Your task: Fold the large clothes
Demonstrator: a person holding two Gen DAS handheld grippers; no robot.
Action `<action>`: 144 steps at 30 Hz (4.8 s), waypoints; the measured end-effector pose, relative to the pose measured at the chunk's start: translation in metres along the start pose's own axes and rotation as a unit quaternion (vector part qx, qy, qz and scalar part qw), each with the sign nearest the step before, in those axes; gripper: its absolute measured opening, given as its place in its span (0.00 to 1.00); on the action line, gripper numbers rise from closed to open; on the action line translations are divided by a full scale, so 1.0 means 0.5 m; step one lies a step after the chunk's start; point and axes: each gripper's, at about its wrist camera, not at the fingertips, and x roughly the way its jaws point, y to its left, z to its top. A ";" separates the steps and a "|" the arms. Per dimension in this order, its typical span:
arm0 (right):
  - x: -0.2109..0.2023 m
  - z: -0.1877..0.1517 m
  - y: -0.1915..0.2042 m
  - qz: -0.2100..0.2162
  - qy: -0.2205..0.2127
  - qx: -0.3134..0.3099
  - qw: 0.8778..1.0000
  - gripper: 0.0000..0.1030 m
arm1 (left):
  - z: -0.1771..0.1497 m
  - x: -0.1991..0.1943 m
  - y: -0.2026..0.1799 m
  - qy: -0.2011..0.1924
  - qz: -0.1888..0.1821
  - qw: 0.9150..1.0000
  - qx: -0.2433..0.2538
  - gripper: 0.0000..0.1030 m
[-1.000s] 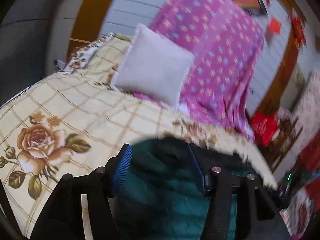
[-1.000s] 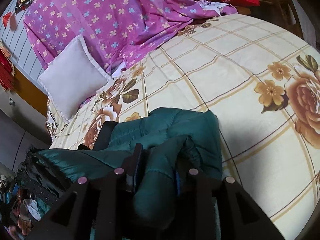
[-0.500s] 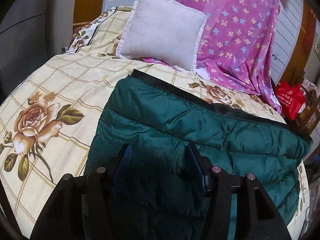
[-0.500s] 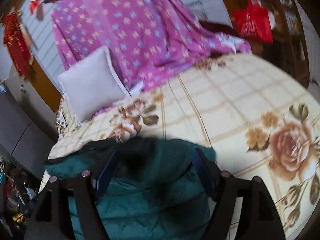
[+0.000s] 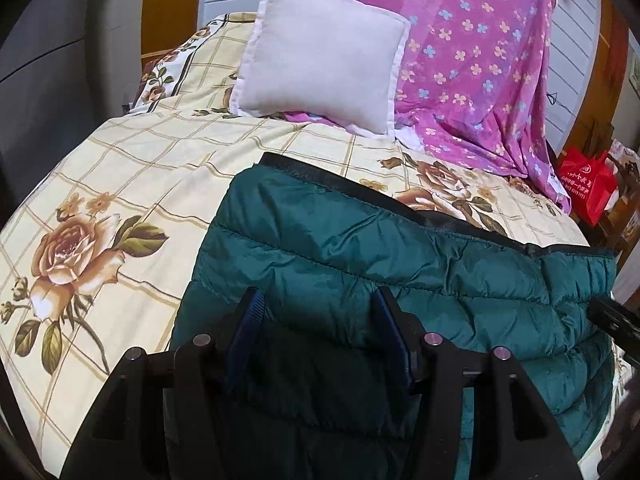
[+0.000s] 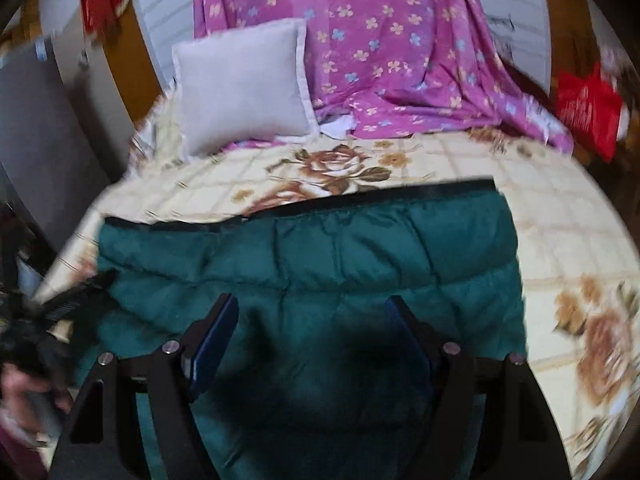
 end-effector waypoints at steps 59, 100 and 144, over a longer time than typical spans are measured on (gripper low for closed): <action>0.016 -0.134 -0.037 -0.051 0.055 0.012 0.997 0.92 | -0.053 0.040 0.068 0.002 0.013 1.000 0.006 0.53; 0.026 -0.140 -0.210 0.094 0.051 0.124 0.986 0.55 | -0.100 0.022 0.196 0.044 -0.224 0.960 -0.160 0.27; -0.427 -0.376 -0.040 0.001 -0.003 0.088 0.996 0.86 | -0.336 -0.473 0.155 -0.041 -0.004 0.999 0.003 0.39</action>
